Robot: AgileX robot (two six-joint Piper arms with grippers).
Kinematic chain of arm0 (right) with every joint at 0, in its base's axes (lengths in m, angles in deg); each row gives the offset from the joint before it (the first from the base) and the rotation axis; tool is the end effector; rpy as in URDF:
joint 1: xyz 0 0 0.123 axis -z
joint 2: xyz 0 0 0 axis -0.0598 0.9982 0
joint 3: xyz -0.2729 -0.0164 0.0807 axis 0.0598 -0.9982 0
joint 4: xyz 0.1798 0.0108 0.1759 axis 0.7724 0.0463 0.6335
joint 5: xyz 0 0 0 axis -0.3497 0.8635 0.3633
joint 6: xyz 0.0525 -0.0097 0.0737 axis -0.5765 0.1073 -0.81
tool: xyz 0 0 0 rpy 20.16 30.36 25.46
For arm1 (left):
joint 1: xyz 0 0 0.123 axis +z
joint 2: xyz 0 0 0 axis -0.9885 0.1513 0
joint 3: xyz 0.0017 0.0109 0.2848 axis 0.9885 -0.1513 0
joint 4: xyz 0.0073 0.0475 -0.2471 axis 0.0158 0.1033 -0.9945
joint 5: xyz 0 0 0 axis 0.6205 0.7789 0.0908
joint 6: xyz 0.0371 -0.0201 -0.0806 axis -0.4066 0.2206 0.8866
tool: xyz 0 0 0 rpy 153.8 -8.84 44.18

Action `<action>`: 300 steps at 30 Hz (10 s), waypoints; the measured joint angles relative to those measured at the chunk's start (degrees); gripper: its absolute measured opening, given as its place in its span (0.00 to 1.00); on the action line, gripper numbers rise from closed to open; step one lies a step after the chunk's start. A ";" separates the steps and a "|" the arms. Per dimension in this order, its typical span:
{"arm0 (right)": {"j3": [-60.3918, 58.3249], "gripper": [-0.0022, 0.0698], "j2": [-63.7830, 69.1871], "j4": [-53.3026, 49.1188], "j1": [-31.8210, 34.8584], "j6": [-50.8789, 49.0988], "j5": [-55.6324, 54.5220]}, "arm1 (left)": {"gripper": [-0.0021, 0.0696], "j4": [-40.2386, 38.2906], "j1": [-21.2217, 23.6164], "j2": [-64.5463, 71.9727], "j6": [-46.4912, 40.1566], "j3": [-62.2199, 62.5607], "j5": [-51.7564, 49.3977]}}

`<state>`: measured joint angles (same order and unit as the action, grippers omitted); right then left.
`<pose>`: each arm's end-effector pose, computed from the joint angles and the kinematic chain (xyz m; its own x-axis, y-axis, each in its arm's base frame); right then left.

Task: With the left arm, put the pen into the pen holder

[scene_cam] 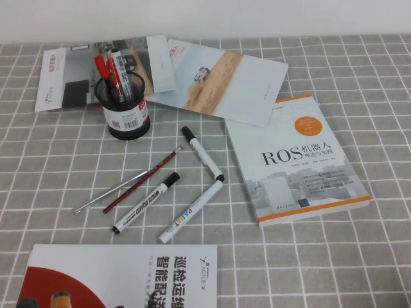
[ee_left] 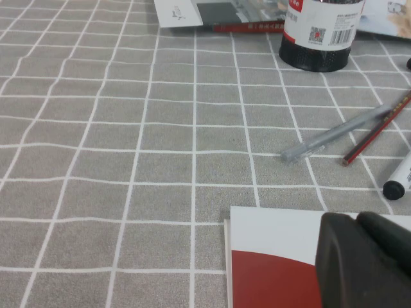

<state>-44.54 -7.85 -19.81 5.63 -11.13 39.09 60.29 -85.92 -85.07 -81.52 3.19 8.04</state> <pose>0.0539 0.0027 0.1698 -0.3170 0.2021 -0.9266 0.0499 0.9792 0.1965 0.0521 -0.0043 0.1711 -0.3049 0.0176 -0.9522 0.0785 0.9969 -0.0067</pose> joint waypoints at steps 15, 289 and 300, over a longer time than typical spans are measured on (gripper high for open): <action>0.00 0.01 0.00 0.00 0.00 0.00 0.00 | 0.02 1.20 0.00 0.00 0.00 0.00 0.00; 0.00 0.01 0.00 0.00 0.00 0.00 0.00 | 0.10 11.52 -10.61 106.07 10.51 65.23 57.01; 0.00 0.01 0.00 0.00 0.00 0.00 0.00 | 0.10 11.52 -9.54 111.18 10.15 66.47 56.64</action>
<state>-44.54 -7.85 -19.81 5.63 -11.13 39.09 71.81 -95.46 26.11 -71.37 69.66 64.68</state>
